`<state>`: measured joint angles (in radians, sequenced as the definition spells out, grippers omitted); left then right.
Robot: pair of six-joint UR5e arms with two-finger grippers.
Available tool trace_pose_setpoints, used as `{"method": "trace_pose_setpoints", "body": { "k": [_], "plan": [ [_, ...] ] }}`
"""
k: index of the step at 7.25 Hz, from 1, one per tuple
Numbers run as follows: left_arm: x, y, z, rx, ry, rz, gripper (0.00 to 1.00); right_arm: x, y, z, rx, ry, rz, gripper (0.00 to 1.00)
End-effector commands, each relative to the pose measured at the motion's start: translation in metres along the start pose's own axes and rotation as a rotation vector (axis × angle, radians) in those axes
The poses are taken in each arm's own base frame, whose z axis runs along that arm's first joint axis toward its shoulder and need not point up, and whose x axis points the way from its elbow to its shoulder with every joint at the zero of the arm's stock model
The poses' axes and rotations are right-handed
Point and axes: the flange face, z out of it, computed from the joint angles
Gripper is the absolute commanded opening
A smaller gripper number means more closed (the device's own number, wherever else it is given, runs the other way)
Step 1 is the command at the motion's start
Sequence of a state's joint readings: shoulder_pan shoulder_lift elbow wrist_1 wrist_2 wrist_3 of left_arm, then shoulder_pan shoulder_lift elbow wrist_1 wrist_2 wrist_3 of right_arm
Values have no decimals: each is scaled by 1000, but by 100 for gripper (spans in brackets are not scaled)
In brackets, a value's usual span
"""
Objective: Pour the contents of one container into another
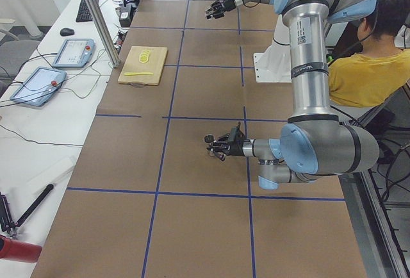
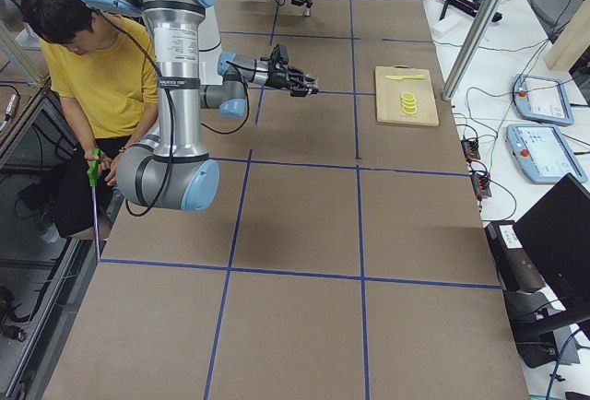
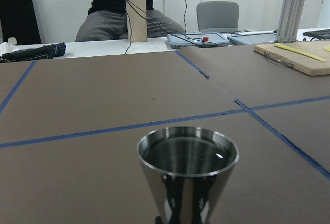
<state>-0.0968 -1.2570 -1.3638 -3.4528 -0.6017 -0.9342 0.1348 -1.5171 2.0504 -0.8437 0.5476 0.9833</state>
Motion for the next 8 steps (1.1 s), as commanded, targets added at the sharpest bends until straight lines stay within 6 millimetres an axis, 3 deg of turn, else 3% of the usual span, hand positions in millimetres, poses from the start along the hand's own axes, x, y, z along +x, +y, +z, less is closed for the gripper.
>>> {"method": "trace_pose_setpoints", "body": {
  "k": [1,5,6,8],
  "plan": [
    [1,2,1,-7,-2,10,0,0,0,0,0,1,-1,0],
    [3,3,1,-7,0,7,3,0,0,0,0,0,1,0],
    [3,2,1,-6,-1,8,19,-1,0,0,-1,-1,0,0],
    [3,2,1,-6,-1,8,33,-1,0,0,-1,-1,0,0]
  ]
}}
